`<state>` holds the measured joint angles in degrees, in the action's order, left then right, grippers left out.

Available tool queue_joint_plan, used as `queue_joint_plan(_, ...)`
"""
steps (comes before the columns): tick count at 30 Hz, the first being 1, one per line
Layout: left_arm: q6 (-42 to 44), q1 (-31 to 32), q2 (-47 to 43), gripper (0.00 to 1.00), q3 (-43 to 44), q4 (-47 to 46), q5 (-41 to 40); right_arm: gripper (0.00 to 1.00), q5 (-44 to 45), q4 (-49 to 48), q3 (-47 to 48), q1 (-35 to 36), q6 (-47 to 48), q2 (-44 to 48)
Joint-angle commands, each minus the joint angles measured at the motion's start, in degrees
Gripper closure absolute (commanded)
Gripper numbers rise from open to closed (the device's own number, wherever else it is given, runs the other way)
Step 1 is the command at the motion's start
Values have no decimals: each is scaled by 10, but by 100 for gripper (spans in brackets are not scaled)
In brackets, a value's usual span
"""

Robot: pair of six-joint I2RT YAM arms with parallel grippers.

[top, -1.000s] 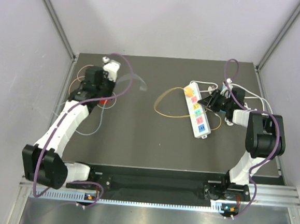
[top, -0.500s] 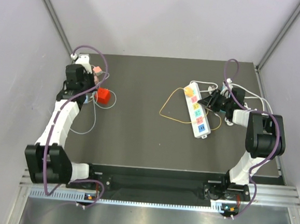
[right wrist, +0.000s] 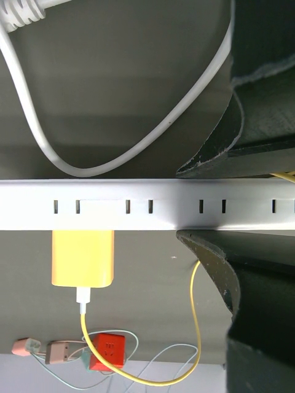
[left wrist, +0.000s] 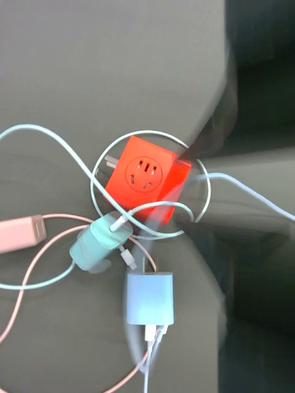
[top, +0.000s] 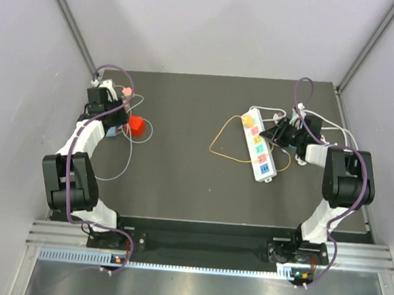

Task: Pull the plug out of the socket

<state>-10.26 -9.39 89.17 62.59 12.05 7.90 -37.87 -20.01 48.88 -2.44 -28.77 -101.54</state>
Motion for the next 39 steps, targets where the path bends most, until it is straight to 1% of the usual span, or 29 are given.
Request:
queue_joint_plan(1,-24,-4,-23,44,15,-37,26,100,-7,-5,15,-4,6,2)
queue_joint_plan(3,-27,-4,-51,35,1,-46,33,100,-9,-5,14,-4,6,-1)
queue_joint_plan(4,-30,-3,-60,28,-3,-47,34,100,-10,-4,15,-4,6,-2)
queue_joint_plan(7,-37,-3,-101,21,-19,-54,57,100,-11,-4,16,-3,8,-2)
queue_joint_plan(9,-43,-5,-129,9,-34,-63,85,100,-11,-3,16,-1,11,-2)
queue_joint_plan(11,-70,-4,-148,1,-53,-88,103,100,-12,-2,17,1,14,-2)
queue_joint_plan(12,-80,-4,-152,1,-57,-93,139,100,-12,0,18,2,17,1)
queue_joint_plan(13,-113,-4,-153,1,-60,-100,157,100,-13,0,18,2,20,2)
queue_joint_plan(15,-154,-4,-143,1,-70,-144,220,100,-14,1,19,6,28,4)
queue_joint_plan(16,-200,-1,-135,1,-71,-156,283,100,-15,3,20,7,29,4)
queue_joint_plan(17,-221,7,-117,1,-75,-172,305,100,-16,4,23,10,30,4)
queue_joint_plan(18,-236,34,-107,1,-75,-203,320,100,-18,6,24,11,36,4)
queue_joint_plan(19,-245,55,-96,1,-70,-203,325,100,-16,9,25,16,40,4)
queue_joint_plan(20,-242,80,-78,1,-55,-199,317,100,-16,10,26,18,43,5)
queue_joint_plan(21,-238,135,-67,1,-44,-186,305,100,-15,13,27,20,49,6)
queue_joint_plan(23,-252,180,-25,1,-9,-181,275,100,-13,19,31,20,57,7)
queue_joint_plan(24,-269,214,-8,1,2,-186,267,100,-10,20,31,20,65,10)
queue_joint_plan(25,-307,228,12,1,23,-190,260,100,-8,22,31,40,70,12)
queue_joint_plan(26,-323,241,48,1,33,-193,245,100,-5,26,33,42,73,13)
queue_joint_plan(27,-354,265,64,1,43,-202,237,100,-4,28,33,43,79,16)
queue_joint_plan(29,-379,285,114,1,75,-202,211,100,-1,30,35,47,85,20)
queue_joint_plan(30,-389,303,131,1,87,-201,202,100,1,31,36,50,90,23)
queue_joint_plan(33,-415,331,181,1,128,-200,170,100,6,36,37,59,100,30)
queue_joint_plan(37,-433,347,245,1,182,-194,157,100,10,40,39,73,112,38)
queue_joint_plan(39,-439,354,264,1,198,-191,154,100,14,42,40,78,119,39)
